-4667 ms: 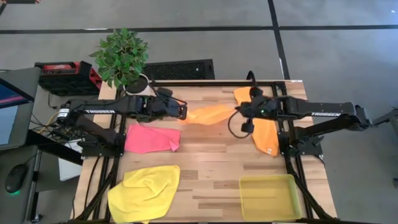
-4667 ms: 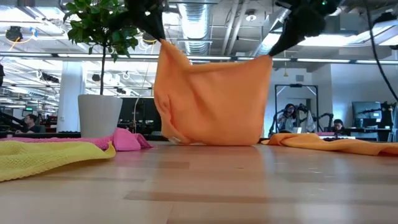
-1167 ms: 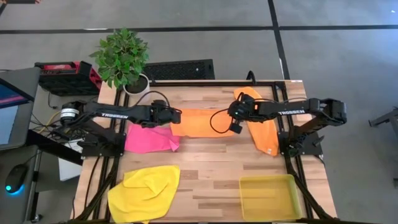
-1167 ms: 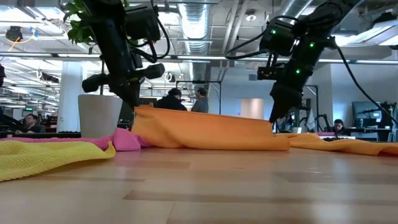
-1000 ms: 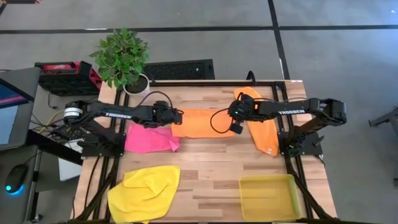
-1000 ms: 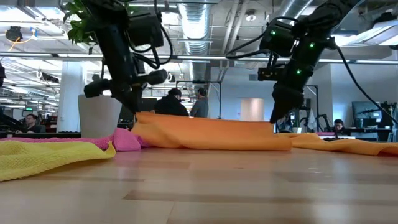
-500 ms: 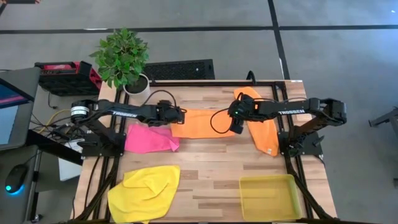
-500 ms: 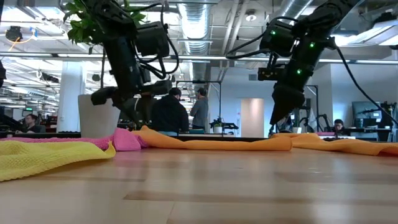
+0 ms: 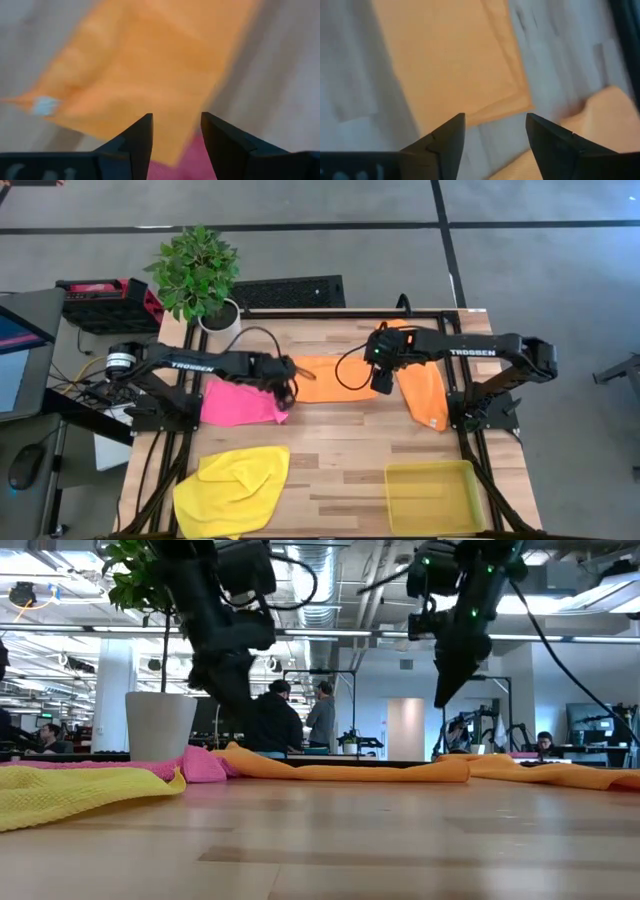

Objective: Fold microfiber towels
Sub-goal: Fold the left orange microfiber cloth

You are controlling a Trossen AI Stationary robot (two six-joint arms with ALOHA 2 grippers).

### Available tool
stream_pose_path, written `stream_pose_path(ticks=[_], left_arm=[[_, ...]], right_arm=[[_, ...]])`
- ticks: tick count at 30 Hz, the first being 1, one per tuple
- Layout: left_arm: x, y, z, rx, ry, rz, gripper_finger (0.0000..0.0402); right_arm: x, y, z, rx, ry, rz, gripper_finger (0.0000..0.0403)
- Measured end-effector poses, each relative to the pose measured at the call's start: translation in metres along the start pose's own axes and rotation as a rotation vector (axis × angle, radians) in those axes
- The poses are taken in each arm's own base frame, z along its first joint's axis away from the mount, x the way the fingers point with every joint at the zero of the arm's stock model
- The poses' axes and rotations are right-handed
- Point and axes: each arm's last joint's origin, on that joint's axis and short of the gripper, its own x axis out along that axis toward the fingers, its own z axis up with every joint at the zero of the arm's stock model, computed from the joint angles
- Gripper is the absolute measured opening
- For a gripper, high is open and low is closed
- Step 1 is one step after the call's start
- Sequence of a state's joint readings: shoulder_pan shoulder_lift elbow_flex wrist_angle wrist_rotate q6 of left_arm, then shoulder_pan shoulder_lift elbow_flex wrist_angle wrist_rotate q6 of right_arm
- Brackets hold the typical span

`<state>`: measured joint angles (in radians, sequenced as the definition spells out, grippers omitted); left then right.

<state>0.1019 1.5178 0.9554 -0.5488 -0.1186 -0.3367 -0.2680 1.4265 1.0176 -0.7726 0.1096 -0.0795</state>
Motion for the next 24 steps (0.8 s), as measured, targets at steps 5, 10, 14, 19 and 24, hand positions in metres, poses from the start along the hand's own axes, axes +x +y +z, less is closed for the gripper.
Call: stream_pose_path(ticks=[5, 10, 14, 19, 24], left_arm=[[-0.001, -0.014, -0.014, 0.019, 0.065, 0.058, 0.0158], [-0.002, -0.012, -0.018, -0.221, 0.091, 0.106, 0.0158], [0.002, -0.005, -0.019, -0.389, 0.109, 0.083, 0.0158], [0.010, 0.006, -0.023, -0.607, 0.157, 0.043, 0.0158], [0.016, 0.015, -0.027, -0.703, 0.157, 0.053, 0.0158]], right_arm=[[-0.011, -0.002, 0.008, 0.001, -0.012, 0.010, 0.0227], [-0.020, -0.003, 0.015, -0.004, -0.041, 0.009, 0.0226], [-0.023, -0.004, 0.017, -0.019, -0.054, 0.007, 0.0226], [-0.024, -0.004, 0.018, -0.020, -0.055, 0.007, 0.0226], [-0.024, -0.004, 0.018, -0.021, -0.053, 0.007, 0.0226]])
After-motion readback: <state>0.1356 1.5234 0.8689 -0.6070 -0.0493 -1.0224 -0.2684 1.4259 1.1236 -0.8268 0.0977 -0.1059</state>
